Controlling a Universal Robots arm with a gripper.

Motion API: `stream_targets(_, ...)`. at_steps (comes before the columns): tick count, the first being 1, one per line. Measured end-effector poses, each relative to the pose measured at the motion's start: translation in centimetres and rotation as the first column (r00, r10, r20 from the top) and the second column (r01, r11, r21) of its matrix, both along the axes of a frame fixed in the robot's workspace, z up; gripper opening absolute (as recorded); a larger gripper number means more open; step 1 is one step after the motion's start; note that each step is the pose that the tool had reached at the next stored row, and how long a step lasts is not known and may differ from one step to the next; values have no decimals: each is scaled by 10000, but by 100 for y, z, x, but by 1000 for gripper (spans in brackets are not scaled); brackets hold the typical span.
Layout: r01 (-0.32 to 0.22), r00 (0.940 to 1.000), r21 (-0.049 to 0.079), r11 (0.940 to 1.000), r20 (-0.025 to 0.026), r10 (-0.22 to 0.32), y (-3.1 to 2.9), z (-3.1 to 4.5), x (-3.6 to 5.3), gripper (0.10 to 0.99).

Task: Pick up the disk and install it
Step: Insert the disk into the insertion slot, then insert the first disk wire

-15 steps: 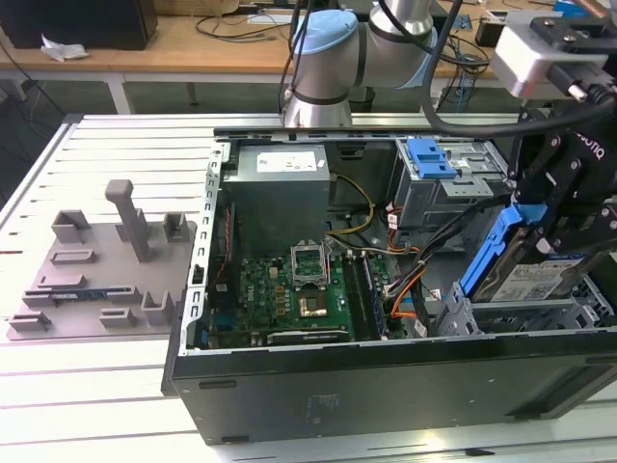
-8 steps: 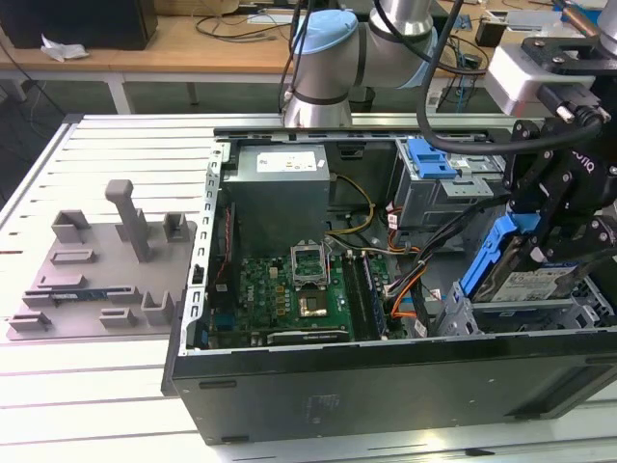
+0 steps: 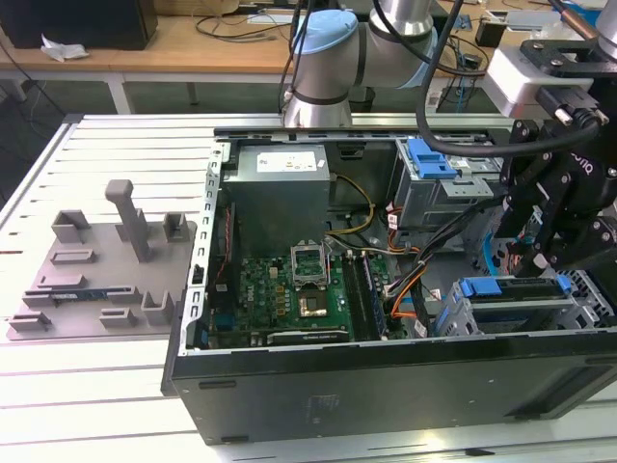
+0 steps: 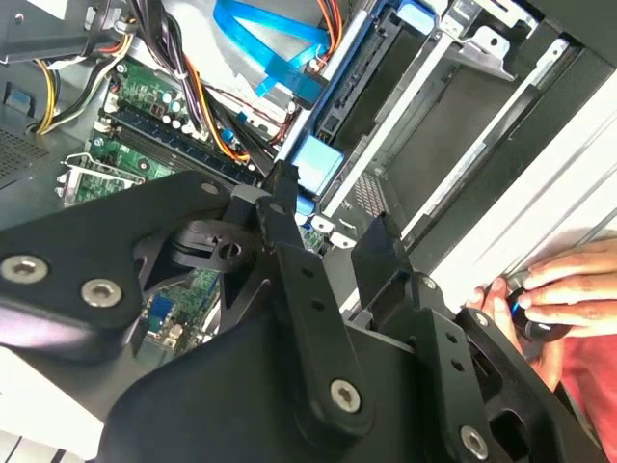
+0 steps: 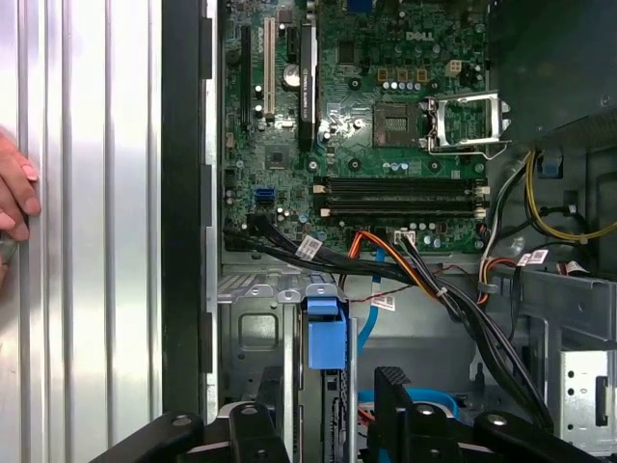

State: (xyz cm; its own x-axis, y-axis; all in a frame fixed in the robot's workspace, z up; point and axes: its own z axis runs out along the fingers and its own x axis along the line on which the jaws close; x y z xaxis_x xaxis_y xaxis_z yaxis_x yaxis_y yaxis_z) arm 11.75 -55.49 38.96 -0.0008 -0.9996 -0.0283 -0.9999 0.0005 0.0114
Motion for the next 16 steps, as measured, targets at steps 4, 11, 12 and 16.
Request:
stream_targets(4,0,10000,0,10000,0,0,0,-1,0,502)
stream_targets(11,0,10000,0,10000,0,0,0,-7,0,502)
stream_targets(12,0,10000,0,10000,0,0,0,-8,0,502)
stream_targets(16,0,10000,1,10000,0,0,0,-9,0,502)
